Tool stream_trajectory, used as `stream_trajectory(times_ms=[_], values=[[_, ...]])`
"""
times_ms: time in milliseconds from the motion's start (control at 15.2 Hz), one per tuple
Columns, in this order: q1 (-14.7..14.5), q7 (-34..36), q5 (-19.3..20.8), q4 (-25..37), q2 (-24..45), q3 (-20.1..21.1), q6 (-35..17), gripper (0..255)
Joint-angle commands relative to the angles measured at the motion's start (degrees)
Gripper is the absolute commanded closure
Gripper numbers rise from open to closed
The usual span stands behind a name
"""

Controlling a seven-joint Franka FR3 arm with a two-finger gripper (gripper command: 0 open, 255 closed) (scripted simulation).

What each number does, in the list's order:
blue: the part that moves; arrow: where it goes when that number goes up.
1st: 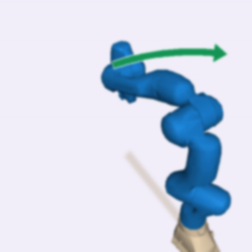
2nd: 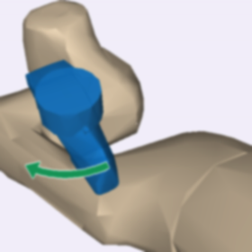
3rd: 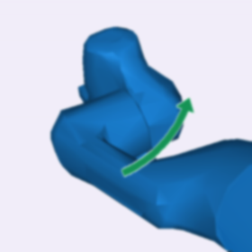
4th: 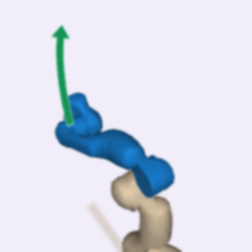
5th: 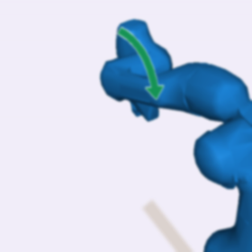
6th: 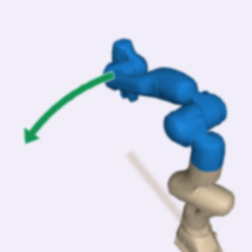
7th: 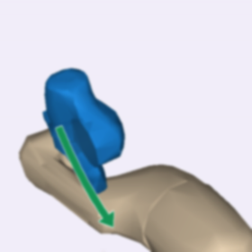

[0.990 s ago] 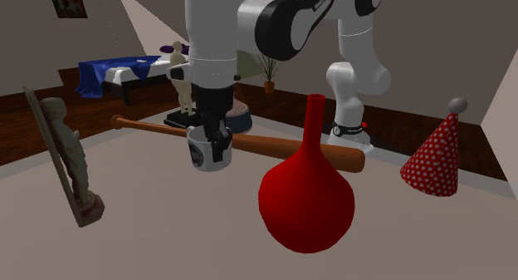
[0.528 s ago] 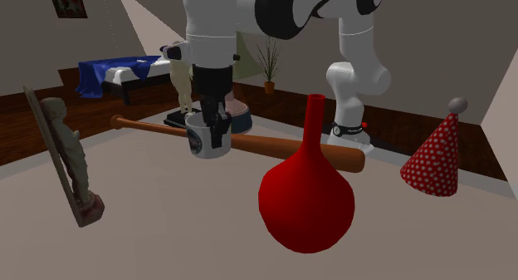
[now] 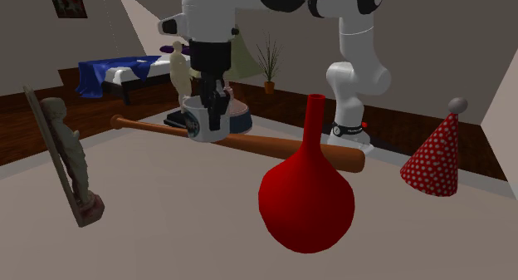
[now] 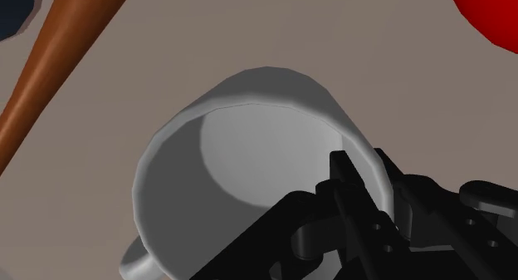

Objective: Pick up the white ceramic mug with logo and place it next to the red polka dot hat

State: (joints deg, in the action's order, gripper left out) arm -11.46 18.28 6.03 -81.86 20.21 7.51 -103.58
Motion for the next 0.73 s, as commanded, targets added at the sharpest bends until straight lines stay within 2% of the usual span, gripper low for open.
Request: stream_trajectory(times_ms=[0,660], values=[[-0.05,-0.11,-0.02,1.66,0.07,0.01,1.60,255],[-0.47,-0.57,0.05,11.29,1.34,0.07,9.95,255]])
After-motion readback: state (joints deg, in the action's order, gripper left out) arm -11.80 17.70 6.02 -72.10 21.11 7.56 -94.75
